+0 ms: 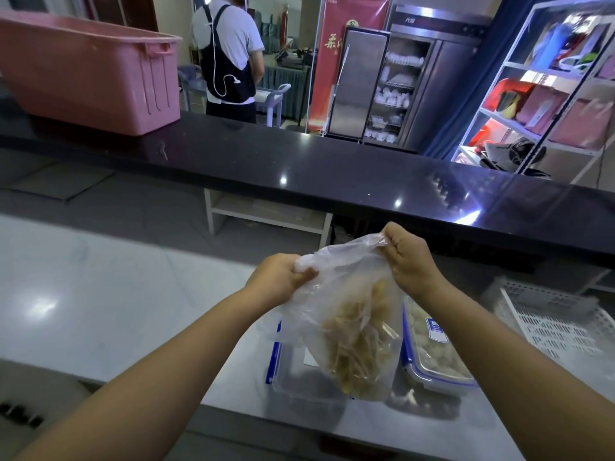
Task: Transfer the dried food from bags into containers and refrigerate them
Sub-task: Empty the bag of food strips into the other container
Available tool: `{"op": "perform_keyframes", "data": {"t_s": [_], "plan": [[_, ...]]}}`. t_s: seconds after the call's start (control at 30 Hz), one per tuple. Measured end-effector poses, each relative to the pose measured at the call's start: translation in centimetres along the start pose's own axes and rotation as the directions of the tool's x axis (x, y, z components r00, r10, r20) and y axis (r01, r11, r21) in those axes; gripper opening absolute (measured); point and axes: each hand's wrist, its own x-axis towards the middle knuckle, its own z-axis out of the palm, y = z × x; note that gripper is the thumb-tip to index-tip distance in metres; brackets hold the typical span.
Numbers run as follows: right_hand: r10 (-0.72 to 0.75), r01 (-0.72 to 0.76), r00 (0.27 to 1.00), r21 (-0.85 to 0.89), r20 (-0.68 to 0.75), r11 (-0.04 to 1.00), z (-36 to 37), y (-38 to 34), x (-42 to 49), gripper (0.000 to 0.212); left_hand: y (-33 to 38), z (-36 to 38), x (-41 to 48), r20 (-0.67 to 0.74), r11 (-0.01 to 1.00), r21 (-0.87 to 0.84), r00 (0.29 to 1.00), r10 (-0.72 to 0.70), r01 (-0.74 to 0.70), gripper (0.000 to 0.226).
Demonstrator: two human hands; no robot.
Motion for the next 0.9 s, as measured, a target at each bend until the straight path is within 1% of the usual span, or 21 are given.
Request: {"op": "perform_keyframes", "data": {"t_s": [0.1,0.2,0.27,0.33,0.43,0.5,0.57,0.63,0.7,0.73,0.77,0.8,0.83,0.87,0.9], "plan": [[0.024,-0.024,0.999,-0.023,0.039,0.999,1.0,0.4,-0.3,0.039,-1.4,0.0,0.1,0.002,0.998,0.048,0.999,-0.051,0.051,0.035],[0.072,-0.07,0.993,-0.028,0.097,0.997,2.1,0.6,-0.5,0.03,-2.6,-0.2,0.4,0.008,0.99,0.082,0.993,-0.115,0.114,0.043],[0.092,-0.091,0.986,-0.013,0.142,0.996,3.0,0.5,-0.5,0.026,-3.3,-0.4,0.4,-0.001,0.983,0.108,0.989,-0.147,0.146,0.044],[0.096,-0.097,0.981,0.002,0.167,0.995,3.9,0.1,-0.5,0.027,-4.0,-0.5,0.4,-0.012,0.982,0.1,0.987,-0.162,0.162,0.039],[0.109,-0.115,0.974,0.019,0.196,0.993,5.3,-0.6,0.1,0.02,-4.2,-0.7,0.4,-0.002,0.989,-0.009,0.989,-0.147,0.147,0.028],[0.143,-0.155,0.963,0.036,0.227,0.987,6.1,-1.0,0.6,0.018,-3.9,-0.9,0.3,0.015,0.989,-0.097,0.994,-0.109,0.11,0.025],[0.187,-0.204,0.954,0.047,0.236,0.978,6.8,-1.3,1.2,0.018,-3.3,-1.2,0.2,0.02,0.988,-0.144,0.998,-0.06,0.063,0.026],[0.214,-0.235,0.953,0.074,0.216,0.969,7.1,-1.6,1.7,0.017,-2.8,-1.8,0.0,0.034,0.971,-0.234,0.999,-0.036,0.043,0.027],[0.226,-0.25,0.954,0.105,0.196,0.963,7.1,-1.9,1.8,0.012,-2.7,-2.6,0.0,0.085,0.949,-0.312,0.996,-0.02,0.045,0.036],[0.23,-0.254,0.954,0.11,0.19,0.961,7.0,-1.9,1.8,0.012,-2.9,-3.0,0.0,0.12,0.947,-0.317,0.993,-0.015,0.053,0.042],[0.232,-0.256,0.954,0.111,0.189,0.96,7.0,-1.9,1.7,0.012,-3.1,-3.3,0.1,0.153,0.958,-0.279,0.988,-0.02,0.062,0.048],[0.233,-0.256,0.954,0.111,0.186,0.96,7.0,-1.8,1.7,0.012,-3.3,-3.6,0.1,0.182,0.978,-0.195,0.983,-0.033,0.069,0.056],[0.234,-0.257,0.955,0.112,0.184,0.96,7.0,-1.8,1.6,0.012,-3.4,-3.8,0.1,0.194,0.996,-0.06,0.98,-0.048,0.06,0.066],[0.236,-0.258,0.955,0.111,0.182,0.96,7.0,-1.7,1.5,0.012,-3.4,-3.8,0.2,0.182,0.993,0.108,0.981,-0.06,0.04,0.077],[0.239,-0.261,0.954,0.107,0.183,0.959,7.0,-1.7,1.5,0.012,-3.3,-3.7,0.3,0.151,0.964,0.265,0.987,-0.052,0.01,0.085]]}}
